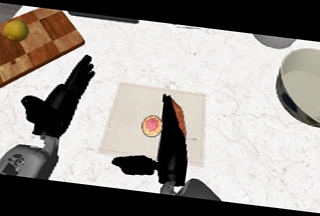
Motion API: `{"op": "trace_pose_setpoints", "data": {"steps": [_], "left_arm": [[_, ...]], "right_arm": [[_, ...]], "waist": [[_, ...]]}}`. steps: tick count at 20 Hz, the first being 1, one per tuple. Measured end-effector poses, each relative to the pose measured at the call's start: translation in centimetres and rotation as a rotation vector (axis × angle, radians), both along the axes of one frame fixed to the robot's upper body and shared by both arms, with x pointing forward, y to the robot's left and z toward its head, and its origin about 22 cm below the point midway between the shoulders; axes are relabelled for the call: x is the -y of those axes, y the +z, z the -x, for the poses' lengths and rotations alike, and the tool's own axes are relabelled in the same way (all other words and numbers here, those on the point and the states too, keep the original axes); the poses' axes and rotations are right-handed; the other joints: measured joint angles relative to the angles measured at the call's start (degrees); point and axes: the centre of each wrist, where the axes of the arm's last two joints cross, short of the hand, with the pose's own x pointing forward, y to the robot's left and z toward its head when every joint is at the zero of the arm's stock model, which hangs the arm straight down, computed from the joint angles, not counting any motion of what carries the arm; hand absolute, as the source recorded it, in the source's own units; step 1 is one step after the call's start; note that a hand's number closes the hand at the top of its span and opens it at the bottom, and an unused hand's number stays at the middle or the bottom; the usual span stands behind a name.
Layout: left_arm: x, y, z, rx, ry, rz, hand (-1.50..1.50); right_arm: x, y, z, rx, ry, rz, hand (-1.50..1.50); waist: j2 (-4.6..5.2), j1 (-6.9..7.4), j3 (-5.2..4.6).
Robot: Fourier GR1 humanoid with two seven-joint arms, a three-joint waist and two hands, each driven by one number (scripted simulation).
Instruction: Pick the cupcake from the placemat and place it in the bowl
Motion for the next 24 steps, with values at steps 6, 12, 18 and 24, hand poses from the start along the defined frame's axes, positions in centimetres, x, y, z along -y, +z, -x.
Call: {"op": "trace_pose_setpoints", "data": {"steps": [6,12,18,24], "left_arm": [[0.2,-0.1,-0.2,-0.001,0.002,-0.001,0.0],[0.7,-0.7,-0.2,-0.001,0.003,-0.003,0.0],[0.0,-0.5,0.0,-0.004,0.001,-0.001,0.0],[1.3,-0.7,0.4,-0.002,-0.004,-0.003,0.0]], "right_arm": [[-0.1,-2.3,-0.4,-0.001,-0.009,0.023,-1.5],[0.5,-3.5,-1.6,-0.017,-0.039,0.14,-1.5],[0.6,-4.4,-2.5,-0.037,-0.029,0.162,1.5],[0.0,-5.1,-2.6,0.02,0.104,0.251,1.5]], "waist": [[-0.04,0.08,0.0],[-0.29,-0.11,-0.08],[-0.46,0.15,-0.18],[-0.74,0.34,-0.29]]}}
